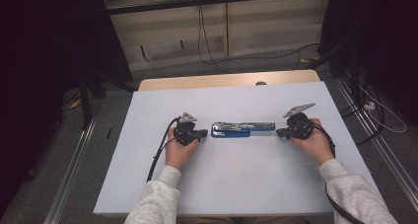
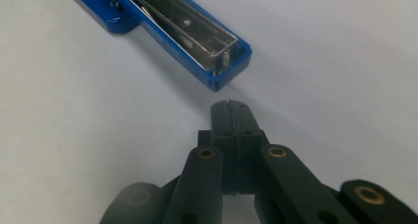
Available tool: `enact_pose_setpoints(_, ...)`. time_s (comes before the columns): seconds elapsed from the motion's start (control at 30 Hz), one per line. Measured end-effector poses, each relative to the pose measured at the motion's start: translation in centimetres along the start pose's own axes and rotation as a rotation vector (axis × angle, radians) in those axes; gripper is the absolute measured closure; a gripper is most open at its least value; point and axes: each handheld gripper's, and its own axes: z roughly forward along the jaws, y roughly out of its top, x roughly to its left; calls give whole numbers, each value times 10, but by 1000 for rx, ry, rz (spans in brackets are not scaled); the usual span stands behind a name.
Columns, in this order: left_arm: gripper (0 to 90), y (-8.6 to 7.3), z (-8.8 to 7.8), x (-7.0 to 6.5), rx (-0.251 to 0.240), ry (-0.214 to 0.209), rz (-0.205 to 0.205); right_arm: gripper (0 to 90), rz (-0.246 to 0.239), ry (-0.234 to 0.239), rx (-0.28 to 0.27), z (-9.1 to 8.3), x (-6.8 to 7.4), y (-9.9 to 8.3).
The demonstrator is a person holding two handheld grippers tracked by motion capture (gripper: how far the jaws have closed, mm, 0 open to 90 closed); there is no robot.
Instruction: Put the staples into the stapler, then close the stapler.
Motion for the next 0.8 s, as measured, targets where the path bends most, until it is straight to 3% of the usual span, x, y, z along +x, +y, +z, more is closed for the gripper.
enact_pose_setpoints(0.07, 900, 2, 3, -2, 21, 12, 9, 900, 3, 4, -7, 1, 0, 1)
enact_pose_setpoints(0.1, 900, 2, 5, -3, 9, 8, -5, 900, 3, 4, -7, 1, 0, 1)
enact_pose_setpoints(0.37, 900, 6, 9, -3, 14, -8, 4, 900, 6, 16, -23, 0, -1, 2)
enact_pose_setpoints(0.73, 900, 8, 13, -3, 19, 15, 19, 900, 2, 18, -30, 1, -2, 3)
enact_pose_setpoints(0.8, 900, 7, 13, -2, 16, 9, 5, 900, 6, 21, -34, 1, -2, 4)
